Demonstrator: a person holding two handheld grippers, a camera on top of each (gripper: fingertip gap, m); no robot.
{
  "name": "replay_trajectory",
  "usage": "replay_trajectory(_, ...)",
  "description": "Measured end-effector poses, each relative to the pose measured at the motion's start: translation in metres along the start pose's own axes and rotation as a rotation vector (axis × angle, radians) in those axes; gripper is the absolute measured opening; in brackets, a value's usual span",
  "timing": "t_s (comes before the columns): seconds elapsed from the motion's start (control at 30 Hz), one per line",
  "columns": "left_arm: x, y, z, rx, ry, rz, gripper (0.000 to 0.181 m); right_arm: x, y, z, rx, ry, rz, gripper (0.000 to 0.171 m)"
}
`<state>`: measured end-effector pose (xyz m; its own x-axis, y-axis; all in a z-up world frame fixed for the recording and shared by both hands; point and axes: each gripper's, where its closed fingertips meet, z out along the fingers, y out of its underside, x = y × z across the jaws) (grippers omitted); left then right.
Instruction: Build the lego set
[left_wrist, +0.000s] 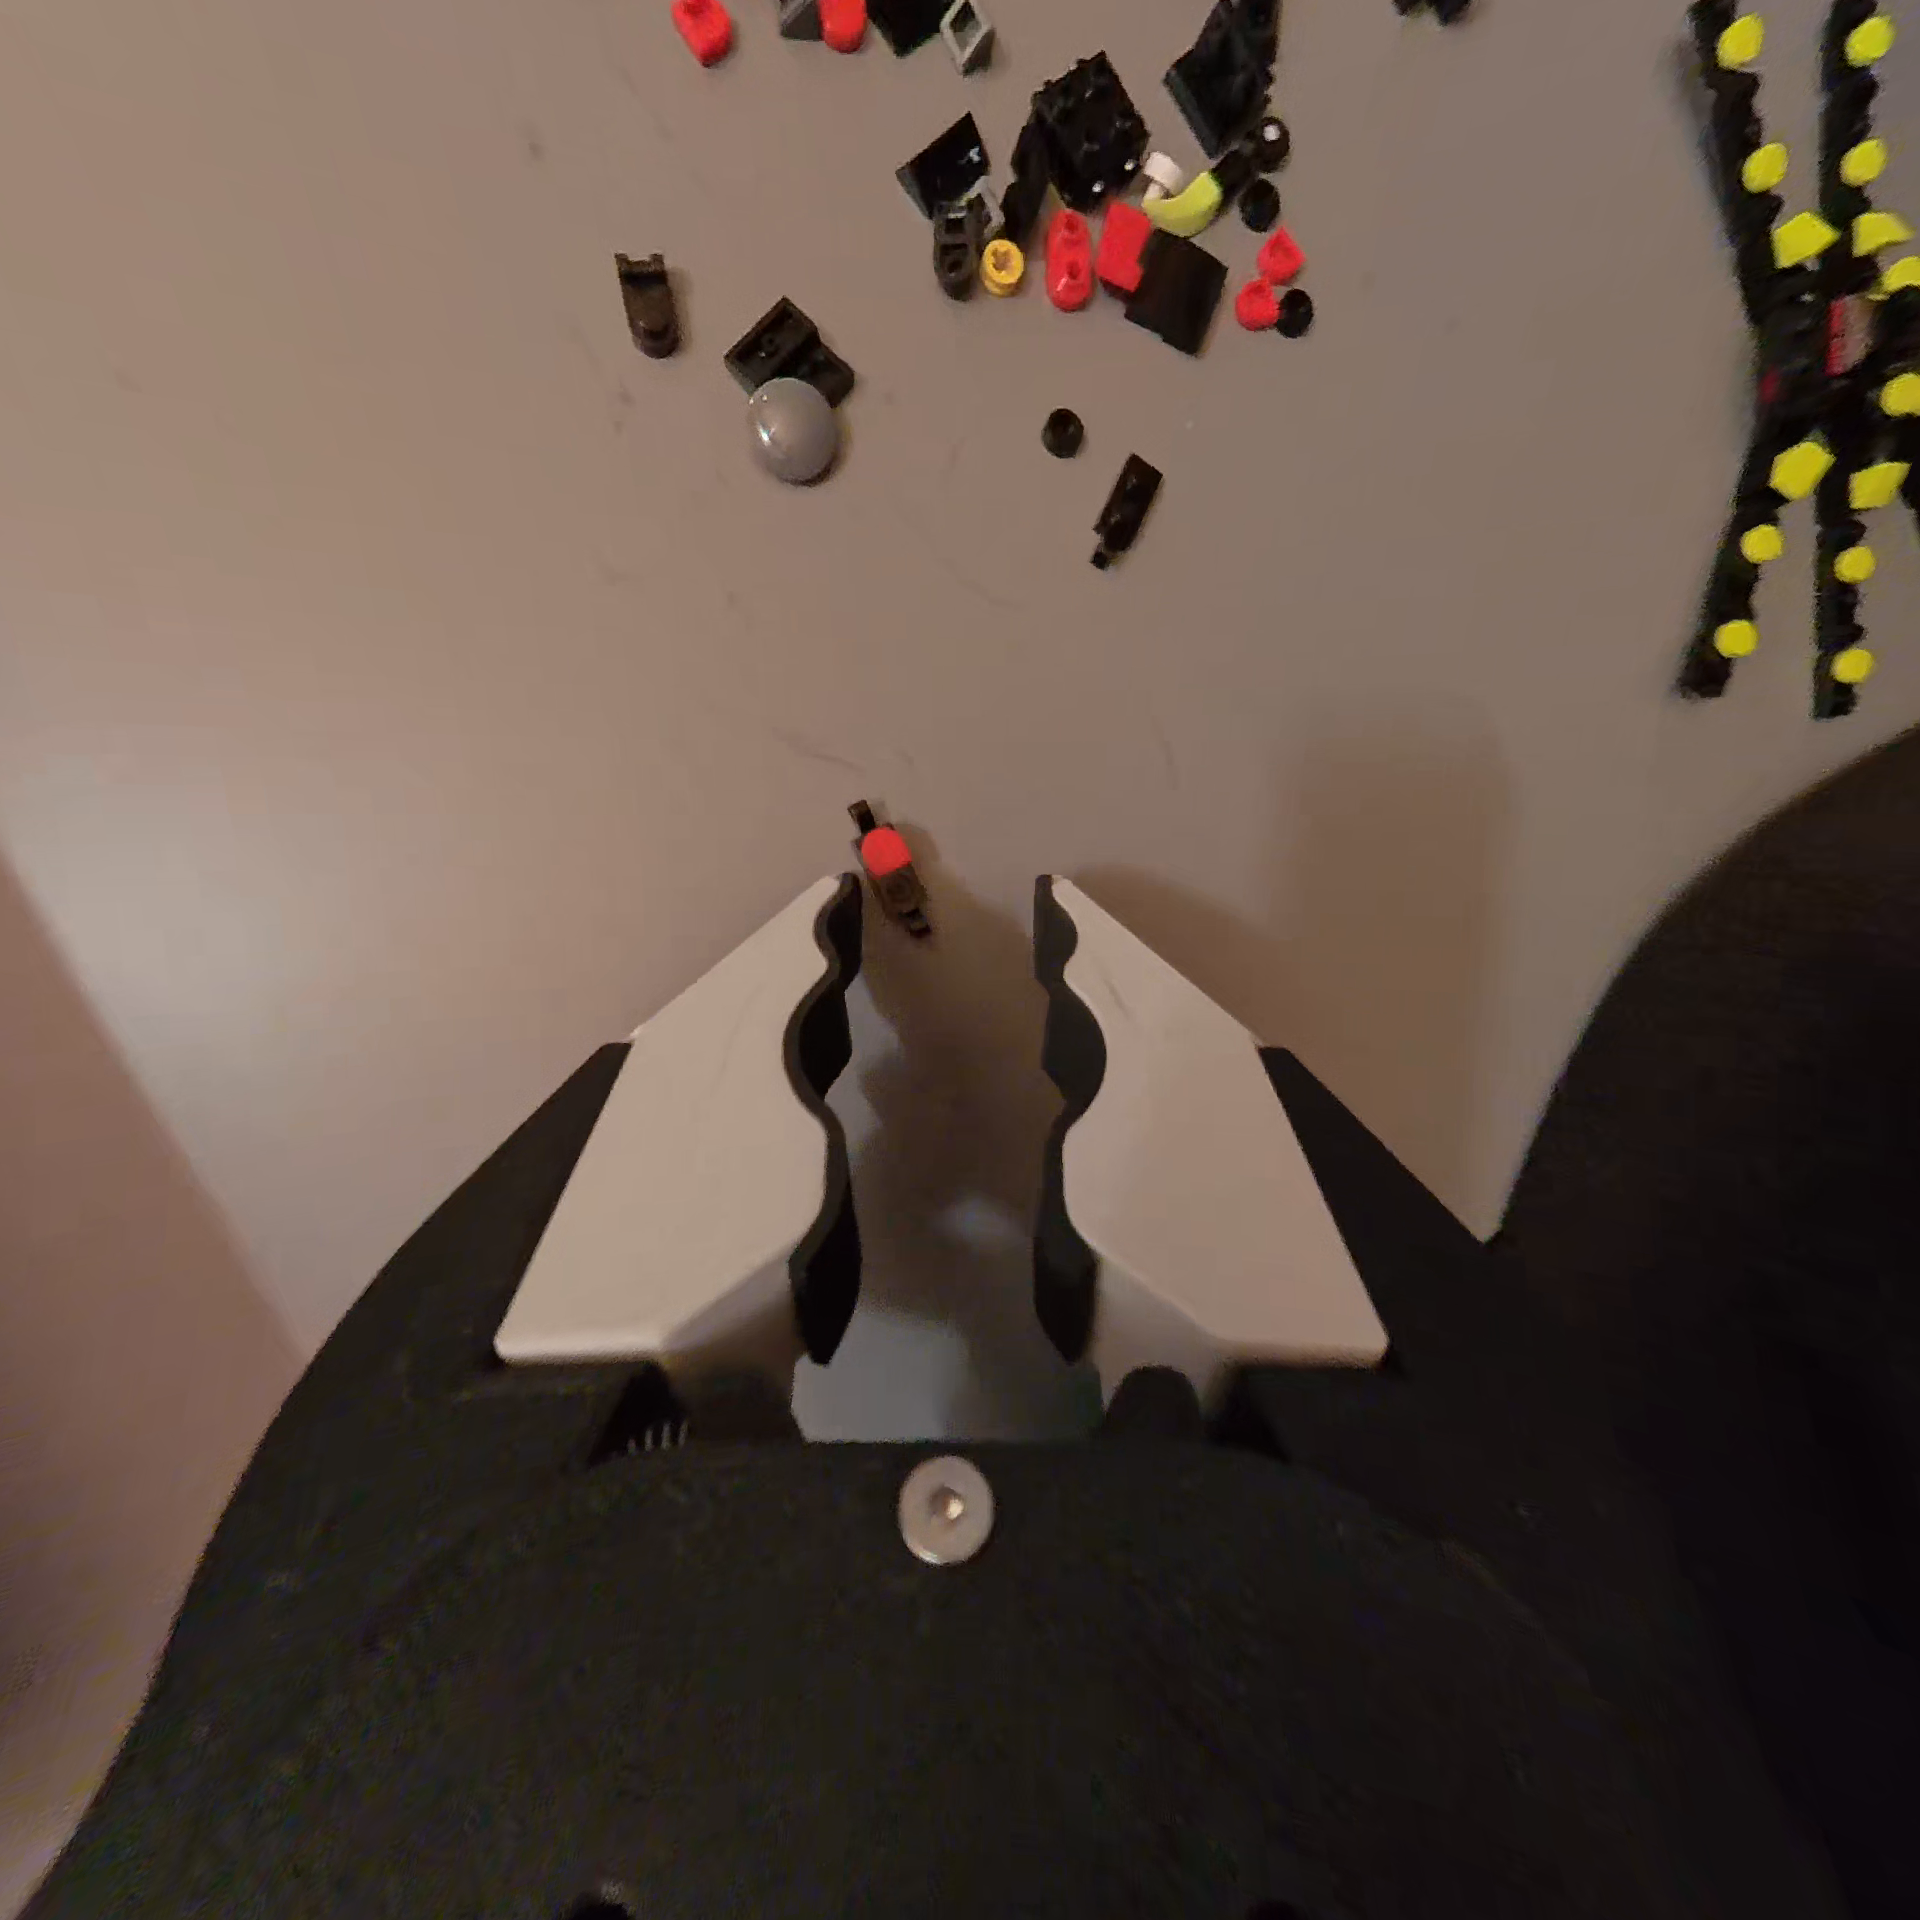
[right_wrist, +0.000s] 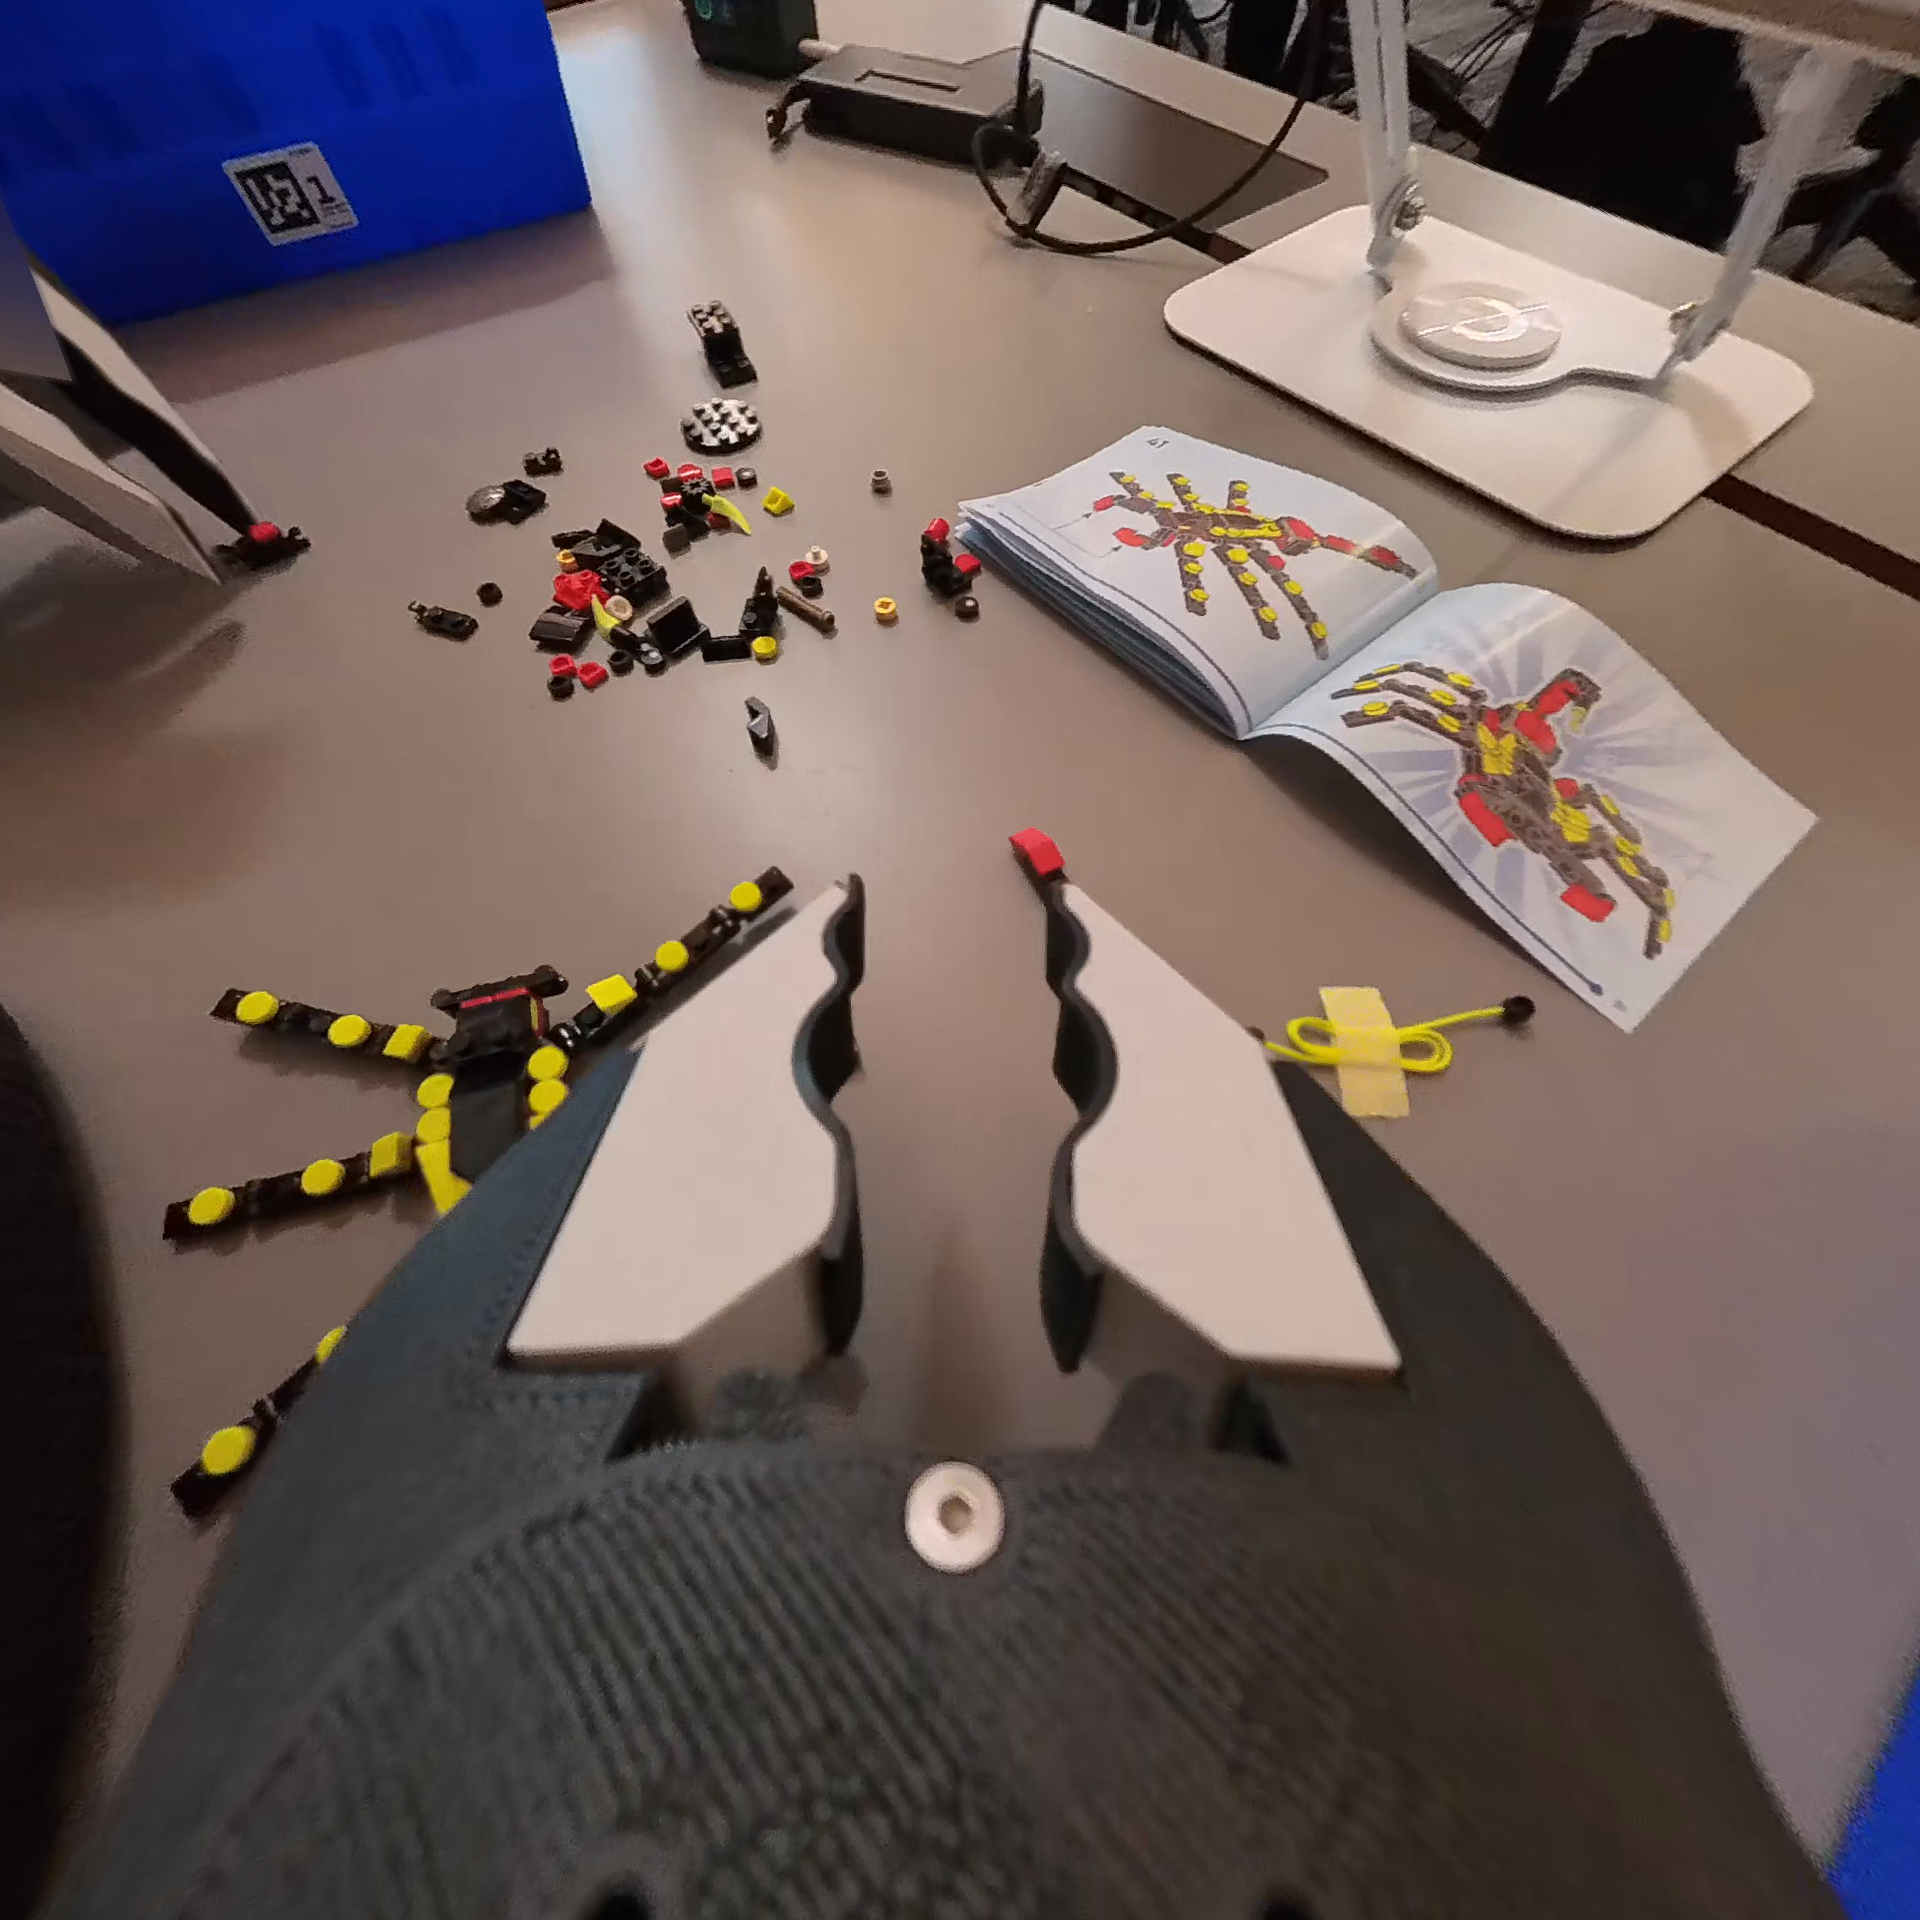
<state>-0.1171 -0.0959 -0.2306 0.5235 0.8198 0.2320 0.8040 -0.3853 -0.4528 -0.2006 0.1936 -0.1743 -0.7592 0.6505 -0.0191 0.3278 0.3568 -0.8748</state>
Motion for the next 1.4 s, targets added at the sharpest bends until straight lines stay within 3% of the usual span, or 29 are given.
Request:
replay_trajectory(0.1, -0.004, -0.001, 0.004, -0.002, -0.028, 0.037, 0.007, 0.007, 0.005, -0.013, 0.008, 0.059, 0.007, 0.030)
replay_trajectory(0.23, 0.001, -0.012, 0.004, 0.058, 0.019, 0.057, 0.005, 0.010, 0.016, -0.026, 0.011, 0.073, 0.063, 0.028)
replay_trajectory(0.33, 0.028, -0.045, 0.000, 0.191, 0.140, 0.052, 0.005, 0.011, 0.016, -0.037, 0.020, 0.076, 0.050, 0.028)
replay_trajectory(0.43, 0.062, -0.077, 0.004, 0.237, 0.196, 0.164, 0.005, 0.008, 0.019, -0.046, 0.012, 0.061, 0.027, 0.028)
replay_trajectory(0.63, 0.124, -0.125, 0.063, 0.111, 0.279, 0.516, 0.006, -0.004, 0.022, -0.061, 0.040, 0.004, 0.007, 0.027)
replay_trajectory(0.83, 0.175, -0.168, 0.122, 0.027, 0.449, 0.588, 0.005, -0.013, 0.028, -0.071, 0.048, -0.031, 0.015, 0.024)
replay_trajectory(1.13, 0.210, -0.176, 0.152, -0.037, 0.498, 0.683, 0.006, -0.018, 0.032, -0.075, 0.039, -0.030, -0.013, 0.024)
replay_trajectory(1.4, 0.192, -0.190, 0.131, 0.055, 0.466, 0.656, 0.013, -0.015, 0.034, -0.073, 0.038, -0.032, 0.020, 0.023)
